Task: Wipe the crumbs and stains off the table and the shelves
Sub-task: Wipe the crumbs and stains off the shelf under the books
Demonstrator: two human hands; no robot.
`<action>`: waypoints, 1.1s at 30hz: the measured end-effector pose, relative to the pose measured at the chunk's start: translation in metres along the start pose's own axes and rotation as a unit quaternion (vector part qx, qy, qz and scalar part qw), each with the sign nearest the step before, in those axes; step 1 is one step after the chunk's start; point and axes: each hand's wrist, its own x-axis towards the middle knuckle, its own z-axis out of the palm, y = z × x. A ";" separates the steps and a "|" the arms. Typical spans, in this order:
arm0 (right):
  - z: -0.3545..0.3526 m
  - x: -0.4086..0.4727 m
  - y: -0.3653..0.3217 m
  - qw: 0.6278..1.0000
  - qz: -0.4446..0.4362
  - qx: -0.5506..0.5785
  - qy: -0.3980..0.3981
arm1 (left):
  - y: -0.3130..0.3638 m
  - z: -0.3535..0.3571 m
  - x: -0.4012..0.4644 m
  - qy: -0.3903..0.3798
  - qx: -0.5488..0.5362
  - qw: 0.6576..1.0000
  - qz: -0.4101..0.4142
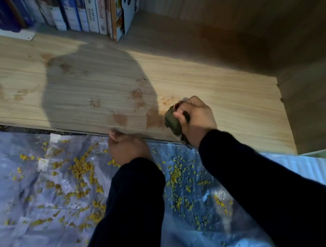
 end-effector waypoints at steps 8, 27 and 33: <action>0.004 -0.054 0.003 0.990 -0.063 -0.125 0.006 | -0.003 0.004 0.004 0.056 -0.025 0.998 -0.030; -0.013 0.014 0.002 0.986 -0.104 -0.127 0.022 | -0.014 -0.001 0.010 0.016 -0.079 0.997 0.012; 0.000 -0.016 -0.018 0.990 -0.072 -0.117 0.016 | -0.010 0.000 0.009 0.023 -0.039 0.999 0.000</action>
